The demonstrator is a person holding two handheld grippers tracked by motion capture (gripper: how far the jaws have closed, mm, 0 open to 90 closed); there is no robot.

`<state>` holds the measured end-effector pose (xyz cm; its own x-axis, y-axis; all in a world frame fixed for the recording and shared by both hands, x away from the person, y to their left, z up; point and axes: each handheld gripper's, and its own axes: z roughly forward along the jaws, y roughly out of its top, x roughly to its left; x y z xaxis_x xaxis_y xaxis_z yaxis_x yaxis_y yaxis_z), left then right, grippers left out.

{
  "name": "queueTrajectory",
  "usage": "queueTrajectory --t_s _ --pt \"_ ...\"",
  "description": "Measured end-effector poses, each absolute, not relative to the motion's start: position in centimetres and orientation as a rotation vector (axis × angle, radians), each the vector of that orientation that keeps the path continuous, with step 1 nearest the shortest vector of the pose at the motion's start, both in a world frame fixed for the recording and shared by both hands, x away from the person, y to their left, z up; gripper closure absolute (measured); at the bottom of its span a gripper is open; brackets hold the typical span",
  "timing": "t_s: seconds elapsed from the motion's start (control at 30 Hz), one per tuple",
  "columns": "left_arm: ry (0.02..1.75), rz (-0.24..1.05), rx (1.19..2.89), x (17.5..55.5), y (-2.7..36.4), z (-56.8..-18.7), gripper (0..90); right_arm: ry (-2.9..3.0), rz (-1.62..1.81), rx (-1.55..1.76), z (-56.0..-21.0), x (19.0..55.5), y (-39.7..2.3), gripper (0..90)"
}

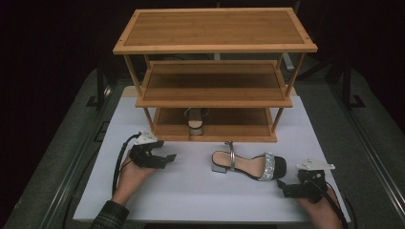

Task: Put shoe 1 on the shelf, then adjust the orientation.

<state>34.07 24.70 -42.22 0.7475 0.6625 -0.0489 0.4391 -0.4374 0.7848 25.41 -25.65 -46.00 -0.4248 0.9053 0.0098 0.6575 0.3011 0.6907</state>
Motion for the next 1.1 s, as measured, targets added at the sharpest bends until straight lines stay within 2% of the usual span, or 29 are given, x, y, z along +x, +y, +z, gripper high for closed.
queueTrajectory --t_s 0.5,0.7,0.77,0.9,0.93,1.03,1.07,1.1 --pt "0.890 0.378 2.224 28.4 30.4 -43.2 16.3 2.192 0.882 1.414 -45.9 25.4 -25.6 0.5" --pt "0.940 0.403 2.233 27.2 32.7 -44.4 14.0 2.196 0.906 1.445 -45.1 25.4 -25.9 7.5" --pt "0.949 0.399 2.224 27.1 32.9 -44.8 13.6 2.175 0.956 1.430 -44.4 25.2 -26.1 14.0" --pt "0.938 0.414 2.192 26.8 33.1 -45.1 13.3 2.161 1.004 1.411 -43.6 25.2 -25.8 15.5" --pt "0.938 0.417 2.194 26.8 33.1 -45.1 13.2 2.168 1.061 1.392 -43.1 25.1 -25.5 19.9" --pt "0.938 0.416 2.193 26.8 33.1 -45.1 13.2 2.159 1.113 1.366 -42.6 25.0 -25.3 23.5" --pt "0.939 0.413 2.192 26.8 33.1 -45.1 13.2 2.167 1.166 1.327 -42.0 24.8 -24.9 29.5" --pt "0.939 0.413 2.192 26.8 33.1 -45.1 13.2 2.167 1.166 1.327 -42.0 24.8 -24.9 29.5"
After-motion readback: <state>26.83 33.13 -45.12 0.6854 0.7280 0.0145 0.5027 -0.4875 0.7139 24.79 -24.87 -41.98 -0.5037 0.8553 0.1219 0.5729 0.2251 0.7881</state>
